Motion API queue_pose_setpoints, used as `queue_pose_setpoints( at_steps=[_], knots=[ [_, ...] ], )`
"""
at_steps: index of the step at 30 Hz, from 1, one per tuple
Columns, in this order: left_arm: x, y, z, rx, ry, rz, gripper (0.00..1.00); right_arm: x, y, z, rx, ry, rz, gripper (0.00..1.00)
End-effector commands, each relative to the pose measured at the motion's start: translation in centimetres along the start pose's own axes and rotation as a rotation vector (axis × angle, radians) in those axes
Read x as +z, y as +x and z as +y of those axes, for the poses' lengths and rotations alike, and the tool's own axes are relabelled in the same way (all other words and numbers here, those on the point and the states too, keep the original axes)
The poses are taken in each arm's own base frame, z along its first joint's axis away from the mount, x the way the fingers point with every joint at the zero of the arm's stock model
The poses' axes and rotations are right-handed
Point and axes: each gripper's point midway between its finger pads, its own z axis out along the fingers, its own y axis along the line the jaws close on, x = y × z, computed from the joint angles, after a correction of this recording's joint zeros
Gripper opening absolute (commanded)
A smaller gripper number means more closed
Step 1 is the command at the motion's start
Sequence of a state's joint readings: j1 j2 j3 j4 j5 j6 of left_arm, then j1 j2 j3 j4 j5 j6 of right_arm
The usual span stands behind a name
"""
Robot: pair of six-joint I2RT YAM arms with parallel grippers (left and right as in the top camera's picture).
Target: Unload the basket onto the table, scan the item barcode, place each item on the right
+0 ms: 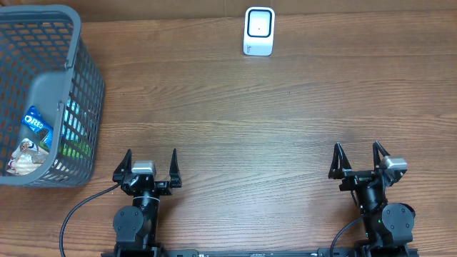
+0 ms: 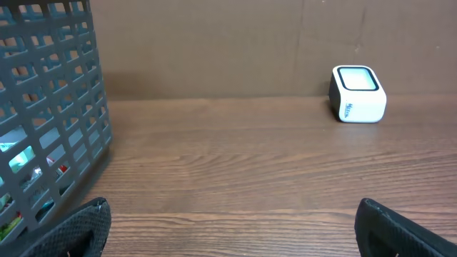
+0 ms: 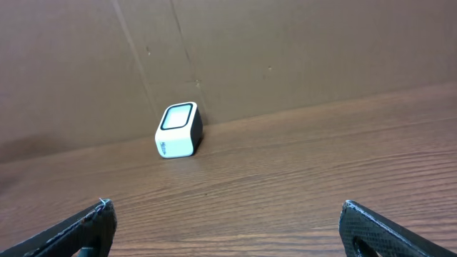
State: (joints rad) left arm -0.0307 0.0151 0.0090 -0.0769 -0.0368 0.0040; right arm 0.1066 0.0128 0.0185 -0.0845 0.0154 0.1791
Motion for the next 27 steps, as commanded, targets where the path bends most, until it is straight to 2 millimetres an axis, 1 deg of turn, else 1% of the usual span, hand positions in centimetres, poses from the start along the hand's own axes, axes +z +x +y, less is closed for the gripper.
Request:
queue_pose_setpoints(
  at_steps=[1,11,13,15,18,20,22,24,27],
  knots=[
    [0.0,-0.1,0.0,0.018,0.000,-0.010,1.00,0.0,0.2,0.0,-0.005,-0.001,-0.002,1.00],
    [0.0,-0.1,-0.2,0.017,0.015,-0.010,1.00,0.0,0.2,0.0,-0.004,-0.001,-0.002,1.00],
    [-0.1,-0.3,-1.3,0.017,0.075,-0.020,1.00,0.0,-0.2,0.7,0.033,-0.042,-0.016,1.00],
    [-0.3,-0.9,-2.7,0.020,0.157,-0.043,1.00,-0.1,-0.2,2.2,0.039,-0.123,-0.009,1.00],
    [-0.8,-2.2,-4.1,0.024,0.242,-0.073,1.00,-0.4,-0.1,3.8,0.035,-0.218,0.004,1.00],
    [-1.3,-3.4,-4.3,0.019,0.255,-0.078,1.00,-0.7,-0.4,4.7,0.032,-0.267,0.009,1.00],
    [-1.9,-4.9,-4.2,0.018,0.249,-0.071,1.00,-1.2,-1.3,5.9,0.027,-0.325,-0.001,1.00],
    [-2.5,-6.5,-3.9,0.017,0.233,-0.063,1.00,-1.7,-2.8,6.7,0.019,-0.360,-0.028,1.00],
    [-3.3,-9.3,-3.8,0.016,0.232,-0.058,1.00,-2.5,-5.1,7.4,0.014,-0.378,-0.057,1.00]
  ],
)
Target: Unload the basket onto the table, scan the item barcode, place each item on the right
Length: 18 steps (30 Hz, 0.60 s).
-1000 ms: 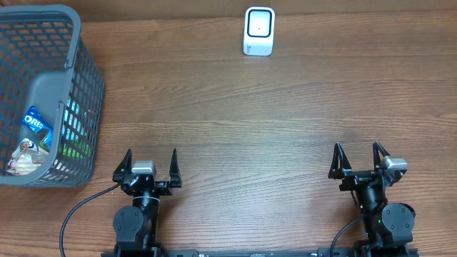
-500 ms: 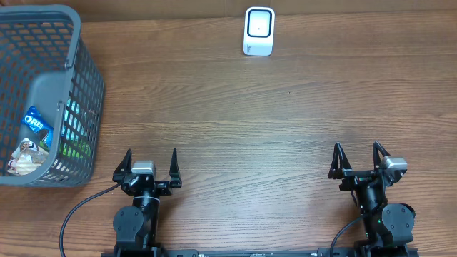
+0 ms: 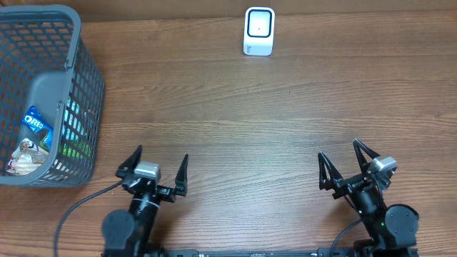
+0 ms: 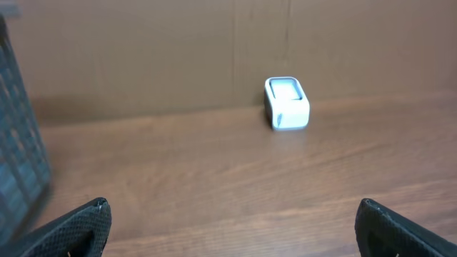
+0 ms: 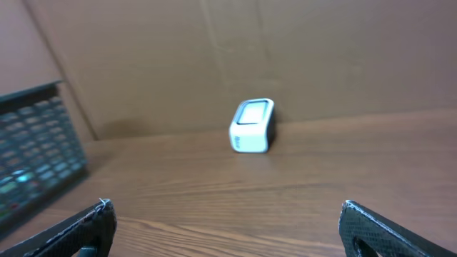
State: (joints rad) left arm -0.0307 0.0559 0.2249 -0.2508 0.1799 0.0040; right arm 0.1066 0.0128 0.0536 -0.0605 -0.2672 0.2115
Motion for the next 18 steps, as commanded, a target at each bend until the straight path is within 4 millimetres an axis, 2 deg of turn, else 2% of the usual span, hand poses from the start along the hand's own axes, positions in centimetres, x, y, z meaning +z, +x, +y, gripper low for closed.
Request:
queue_pose_setpoints(
  at_steps=[1,5,10,15,18],
  knots=[
    [-1.1,-5.0,-0.4,0.021,0.015,-0.049,1.00,-1.1,-4.6,2.9,-0.021,-0.090,-0.070,1.00],
    [-1.0,-8.1,-0.4,0.011,0.016,0.004,1.00,-1.7,-6.7,3.4,-0.011,-0.068,-0.043,1.00],
    [0.5,-11.4,-0.2,-0.013,0.022,0.126,1.00,-1.7,-9.5,4.1,-0.001,-0.043,0.021,1.00],
    [2.4,-15.4,0.2,-0.033,0.022,0.261,1.00,-1.0,-12.9,5.0,0.028,-0.019,0.121,1.00],
    [3.5,-17.9,0.8,-0.050,0.000,0.377,1.00,0.0,-14.5,5.2,0.022,0.006,0.242,1.00]
  ],
)
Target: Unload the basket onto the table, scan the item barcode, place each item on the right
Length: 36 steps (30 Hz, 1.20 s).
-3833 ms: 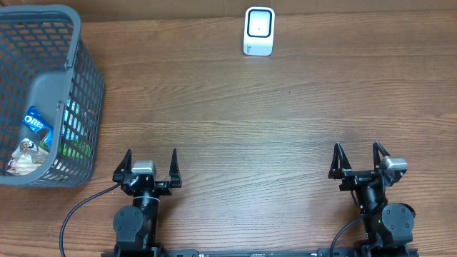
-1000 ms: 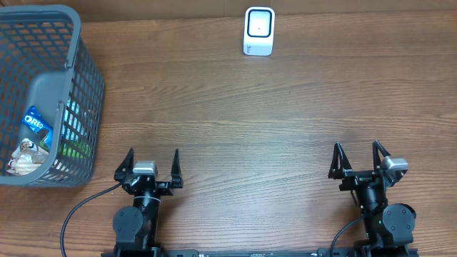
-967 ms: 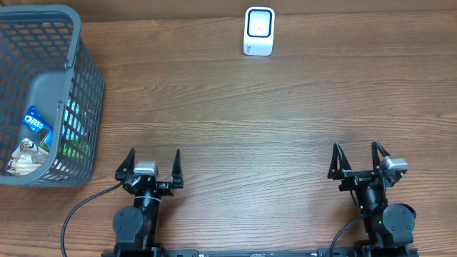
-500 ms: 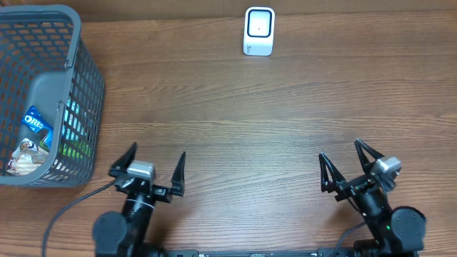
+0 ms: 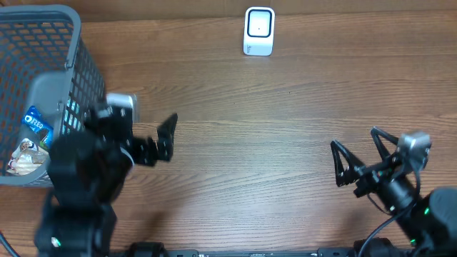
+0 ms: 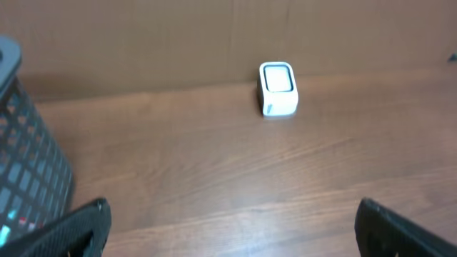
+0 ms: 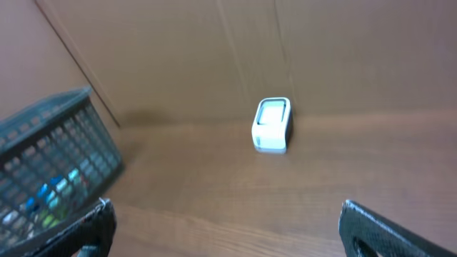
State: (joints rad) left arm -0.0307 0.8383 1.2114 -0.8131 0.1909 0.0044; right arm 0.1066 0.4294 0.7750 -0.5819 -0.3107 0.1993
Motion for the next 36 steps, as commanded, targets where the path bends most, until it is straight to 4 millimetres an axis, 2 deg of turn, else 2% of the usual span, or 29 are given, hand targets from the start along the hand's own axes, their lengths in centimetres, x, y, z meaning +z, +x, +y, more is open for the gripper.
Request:
queue_pose_setpoints(
  at_steps=[1,7,12,15,18,20,24,31,36],
  knots=[
    [-0.5,-3.8,0.4,0.010,-0.024,0.046,1.00,0.3,-3.1,1.0,-0.034,0.003,0.057,1.00],
    [0.1,-8.0,0.9,0.046,-0.037,0.213,1.00,2.7,-6.2,1.0,0.024,0.057,0.291,1.00],
    [0.5,-11.3,1.0,0.110,-0.028,0.199,1.00,5.0,-8.0,0.7,0.064,0.081,0.389,1.00],
    [1.5,-12.9,1.3,0.158,-0.035,0.154,1.00,6.6,-7.7,0.4,0.079,0.069,0.425,1.00],
    [3.1,-13.1,1.6,0.173,-0.034,0.157,1.00,7.9,-6.7,-0.3,0.096,0.079,0.471,1.00],
    [3.9,-12.7,2.6,0.160,-0.074,0.181,1.00,8.5,-6.1,-0.7,0.105,0.085,0.495,1.00],
    [4.3,-11.9,7.6,-0.020,-0.288,0.219,1.00,9.4,-5.4,-1.2,0.116,0.091,0.523,1.00],
    [2.9,-9.8,17.1,-0.253,-0.517,0.248,1.00,9.8,-5.1,-1.4,0.121,0.095,0.536,1.00],
    [2.6,-6.4,23.0,-0.359,-0.632,0.341,1.00,9.6,-4.9,-1.4,0.123,0.096,0.544,1.00]
  ],
)
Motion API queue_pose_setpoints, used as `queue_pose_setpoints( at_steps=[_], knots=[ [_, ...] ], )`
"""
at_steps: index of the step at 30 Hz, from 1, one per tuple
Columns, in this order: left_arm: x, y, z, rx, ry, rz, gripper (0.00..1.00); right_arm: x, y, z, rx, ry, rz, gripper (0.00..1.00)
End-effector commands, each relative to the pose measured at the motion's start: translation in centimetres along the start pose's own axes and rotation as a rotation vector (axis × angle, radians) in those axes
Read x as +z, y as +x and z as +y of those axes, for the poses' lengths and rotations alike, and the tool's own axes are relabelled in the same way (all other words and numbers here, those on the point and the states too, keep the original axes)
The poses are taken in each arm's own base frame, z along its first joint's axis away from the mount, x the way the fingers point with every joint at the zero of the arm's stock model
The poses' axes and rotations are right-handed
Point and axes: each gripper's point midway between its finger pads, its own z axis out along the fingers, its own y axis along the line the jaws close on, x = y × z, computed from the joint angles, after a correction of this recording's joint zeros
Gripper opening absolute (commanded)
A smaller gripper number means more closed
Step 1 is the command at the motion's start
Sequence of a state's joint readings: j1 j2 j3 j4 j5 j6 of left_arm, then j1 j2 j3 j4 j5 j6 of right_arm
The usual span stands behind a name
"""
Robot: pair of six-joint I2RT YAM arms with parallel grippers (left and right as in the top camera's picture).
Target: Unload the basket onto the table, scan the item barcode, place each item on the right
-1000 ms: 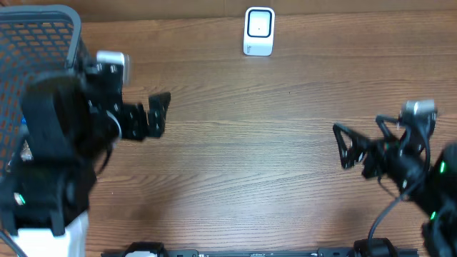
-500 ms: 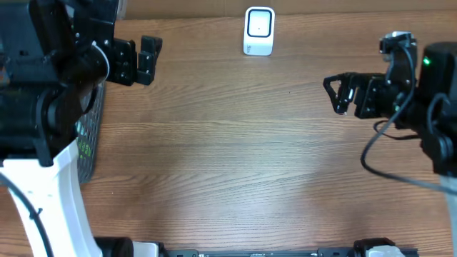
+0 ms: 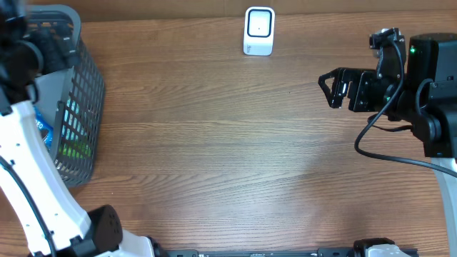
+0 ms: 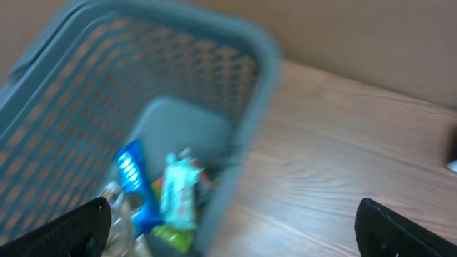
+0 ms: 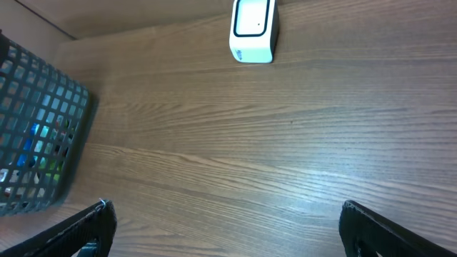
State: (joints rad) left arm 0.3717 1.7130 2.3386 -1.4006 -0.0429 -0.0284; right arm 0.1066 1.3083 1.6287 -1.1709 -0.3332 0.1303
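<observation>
A grey mesh basket (image 3: 84, 86) stands at the table's left edge. It holds a blue Oreo pack (image 4: 134, 184), a teal packet (image 4: 178, 191) and a green item (image 4: 171, 235). The white barcode scanner (image 3: 258, 31) stands at the back centre, its window facing up; it also shows as the scanner (image 5: 252, 30). My left gripper (image 4: 232, 235) is open and empty, high above the basket (image 4: 214, 32), looking down into it. My right gripper (image 3: 333, 87) is open and empty, raised over the right side of the table, right of the scanner.
A brown cardboard wall runs along the back of the wooden table (image 3: 228, 164). The left arm's white link (image 3: 32, 185) reaches up along the basket's near side. A black cable (image 3: 385, 146) hangs from the right arm.
My left gripper went from beside the basket, facing the scanner, to high above the basket looking into it. My right gripper rose and moved toward the back right. Both stayed open.
Both grippers first rested open at the table's front edge, facing the scanner. They then turned a little, then lifted off their rest positions. Now the left is over the basket and the right is raised at the right; nothing has been picked up.
</observation>
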Motion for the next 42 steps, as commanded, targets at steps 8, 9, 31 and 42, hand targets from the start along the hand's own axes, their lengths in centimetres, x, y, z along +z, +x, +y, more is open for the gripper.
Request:
queue_pose_setpoints(
  at_steps=[8,9,31,42],
  knots=[
    [8.3,5.4,9.9,-0.284,-0.220,0.302,0.97,-0.7,-0.5,0.7,-0.017,-0.014,-0.022,1.00],
    [9.3,6.0,10.4,-0.294,-0.223,0.329,0.96,-0.7,-0.5,0.7,-0.017,-0.014,-0.021,1.00],
    [27.2,16.6,8.1,-0.108,0.012,0.732,0.98,-0.8,-1.1,1.9,-0.028,-0.082,-0.041,1.00],
    [29.0,18.4,6.0,-0.059,0.017,0.797,0.61,-0.8,-1.2,1.9,-0.029,-0.082,-0.044,1.00]
  ],
)
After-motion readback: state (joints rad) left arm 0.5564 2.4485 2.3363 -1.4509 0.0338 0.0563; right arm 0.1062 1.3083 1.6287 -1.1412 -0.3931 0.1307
